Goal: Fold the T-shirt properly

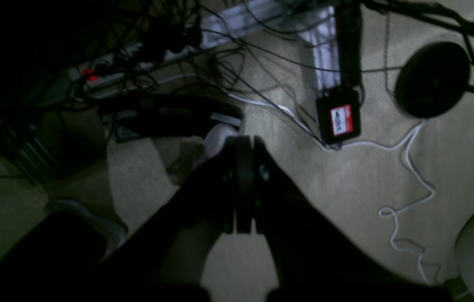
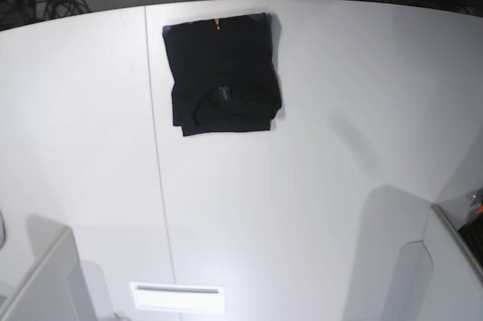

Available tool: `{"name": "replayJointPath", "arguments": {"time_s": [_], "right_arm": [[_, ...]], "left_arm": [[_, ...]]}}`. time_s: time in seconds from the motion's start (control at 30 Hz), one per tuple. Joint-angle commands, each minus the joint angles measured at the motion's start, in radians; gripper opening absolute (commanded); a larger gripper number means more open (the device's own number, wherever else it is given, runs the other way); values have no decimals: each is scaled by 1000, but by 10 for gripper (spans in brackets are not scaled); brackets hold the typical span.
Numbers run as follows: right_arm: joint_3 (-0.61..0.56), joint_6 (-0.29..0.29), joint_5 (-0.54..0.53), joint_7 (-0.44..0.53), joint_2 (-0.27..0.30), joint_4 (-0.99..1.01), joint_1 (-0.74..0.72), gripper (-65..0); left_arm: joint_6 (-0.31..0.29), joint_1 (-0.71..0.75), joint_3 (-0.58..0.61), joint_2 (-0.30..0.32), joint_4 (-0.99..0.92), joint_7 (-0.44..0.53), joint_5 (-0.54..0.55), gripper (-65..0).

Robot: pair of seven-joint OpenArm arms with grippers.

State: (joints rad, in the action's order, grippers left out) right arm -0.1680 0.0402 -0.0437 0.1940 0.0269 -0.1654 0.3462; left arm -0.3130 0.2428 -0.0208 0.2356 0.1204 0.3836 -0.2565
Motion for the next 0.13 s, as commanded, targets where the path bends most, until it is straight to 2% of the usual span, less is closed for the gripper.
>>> {"name": "replayJointPath", "arguments": {"time_s": [0.0,0.1], "right_arm": [[-2,-1,1,-1,8,3,11,-650],[-3,-1,5,-1,9,3,7,-650]], "left_arm": [[-2,19,0,-8,-12,-5,0,-650],[-2,17,-6,-14,-15,-2,0,-650]]}}
